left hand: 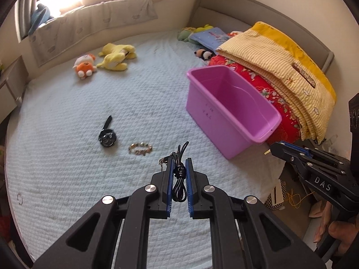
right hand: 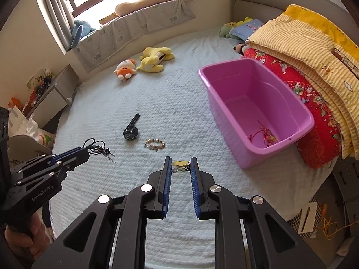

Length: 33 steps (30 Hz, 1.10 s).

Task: Organize jewelry
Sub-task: 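Lift the flower charm and cord keychain and carry both to the pink tub, then open both grippers over the tub to drop the charm and keychain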

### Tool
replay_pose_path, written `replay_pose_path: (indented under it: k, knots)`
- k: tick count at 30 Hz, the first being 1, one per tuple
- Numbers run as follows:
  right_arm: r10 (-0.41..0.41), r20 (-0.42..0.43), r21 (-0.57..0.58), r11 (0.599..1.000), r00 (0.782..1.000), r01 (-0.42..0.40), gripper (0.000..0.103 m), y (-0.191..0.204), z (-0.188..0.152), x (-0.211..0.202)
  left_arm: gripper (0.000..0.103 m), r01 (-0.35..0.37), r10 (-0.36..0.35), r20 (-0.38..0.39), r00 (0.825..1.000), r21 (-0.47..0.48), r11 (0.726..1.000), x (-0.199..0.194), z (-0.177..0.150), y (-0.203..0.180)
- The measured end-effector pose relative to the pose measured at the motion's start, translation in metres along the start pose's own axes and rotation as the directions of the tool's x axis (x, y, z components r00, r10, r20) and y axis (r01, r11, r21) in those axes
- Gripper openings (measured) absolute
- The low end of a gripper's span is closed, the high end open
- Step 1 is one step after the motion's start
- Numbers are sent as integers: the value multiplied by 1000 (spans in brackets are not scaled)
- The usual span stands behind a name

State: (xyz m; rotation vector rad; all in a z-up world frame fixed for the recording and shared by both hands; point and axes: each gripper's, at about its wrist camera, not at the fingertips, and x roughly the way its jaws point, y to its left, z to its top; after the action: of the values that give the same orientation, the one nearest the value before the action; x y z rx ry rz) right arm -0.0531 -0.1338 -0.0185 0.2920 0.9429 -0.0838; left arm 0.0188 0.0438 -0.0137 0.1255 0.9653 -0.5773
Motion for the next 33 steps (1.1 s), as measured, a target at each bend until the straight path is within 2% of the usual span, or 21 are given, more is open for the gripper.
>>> replay_pose_path:
  k: [4, 7, 14, 18, 20, 23, 25, 29, 31, 33]
  knots:
    - [-10, 33, 10, 1000, 999, 9, 17, -56, 24, -13, 11, 25, -27, 32, 999, 45, 999, 13, 43, -50]
    - [4, 29, -4, 1000, 1000, -4, 17, -99, 47, -10, 11, 5, -7, 46, 999, 44, 999, 32, 75, -87]
    - [77, -1, -43, 996, 997, -77, 17, -190, 99, 21, 11, -26, 26, -35, 999, -20, 999, 104, 128, -158]
    - [109, -72, -72, 991, 991, -114, 17, -220, 121, 51, 11, -35, 28, -110, 994, -59, 998, 144, 146, -182]
    - [130, -105, -77, 987, 986, -139, 17, -229, 130, 65, 11, -67, 58, -137, 989, -64, 996, 159, 153, -190]
    - [151, -157, -92, 982, 976, -167, 17, -237, 139, 86, 11, -90, 73, -175, 982, -94, 992, 179, 161, -192]
    - [165, -189, -87, 979, 968, -184, 17, -242, 144, 99, 11, -78, 56, -193, 980, -112, 991, 191, 166, -192]
    - [196, -248, -63, 974, 949, -217, 17, -250, 151, 116, 12, -105, 78, -235, 969, -107, 989, 212, 171, -194]
    - [197, -277, -60, 973, 940, -222, 17, -253, 154, 124, 18, -112, 81, -256, 963, -108, 988, 218, 172, -194]
    - [183, -297, -71, 975, 937, -212, 25, -255, 158, 129, 58, -127, 95, -251, 963, -115, 985, 218, 174, -193]
